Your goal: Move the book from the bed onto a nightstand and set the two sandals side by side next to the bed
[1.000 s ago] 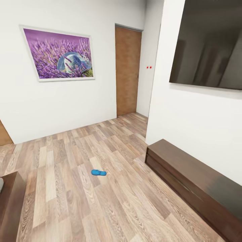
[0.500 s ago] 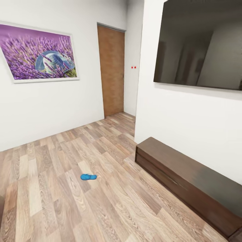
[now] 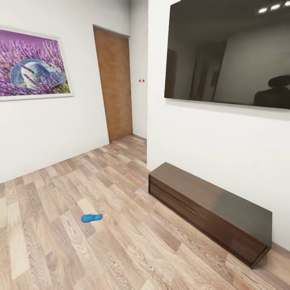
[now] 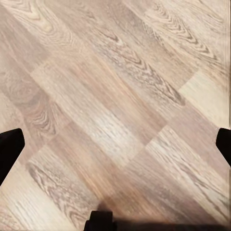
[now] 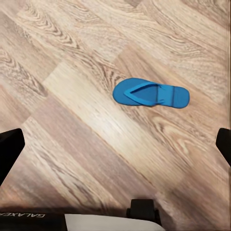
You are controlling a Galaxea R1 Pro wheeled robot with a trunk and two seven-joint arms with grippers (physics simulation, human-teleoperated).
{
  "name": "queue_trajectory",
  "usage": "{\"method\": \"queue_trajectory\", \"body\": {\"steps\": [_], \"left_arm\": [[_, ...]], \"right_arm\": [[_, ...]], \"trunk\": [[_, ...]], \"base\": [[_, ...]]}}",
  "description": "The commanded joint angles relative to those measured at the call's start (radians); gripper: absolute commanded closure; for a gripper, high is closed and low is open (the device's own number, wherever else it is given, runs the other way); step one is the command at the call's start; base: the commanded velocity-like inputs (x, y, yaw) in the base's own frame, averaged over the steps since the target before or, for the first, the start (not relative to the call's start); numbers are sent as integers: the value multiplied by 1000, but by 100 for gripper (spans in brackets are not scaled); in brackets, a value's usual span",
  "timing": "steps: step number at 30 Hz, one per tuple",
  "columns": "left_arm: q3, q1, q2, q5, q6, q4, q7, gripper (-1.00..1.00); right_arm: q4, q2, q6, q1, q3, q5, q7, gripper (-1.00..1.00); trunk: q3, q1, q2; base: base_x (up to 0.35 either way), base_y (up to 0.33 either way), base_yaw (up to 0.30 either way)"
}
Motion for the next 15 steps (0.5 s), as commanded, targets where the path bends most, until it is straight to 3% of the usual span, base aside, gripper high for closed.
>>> {"method": "queue_trajectory", "body": {"steps": [1,15], "left_arm": [[3,0,-1,0,-3,0,0,-100],[3,0,-1,0,-3,0,0,-100]], "right_arm": [[-1,1,-1,0,-6,1,8,-100],[-1,1,-1,0,-6,1,8,-100]], "trunk": [[-1,0,0],[-1,0,0]], "base": [[0,0,-273],[0,0,-256]]}}
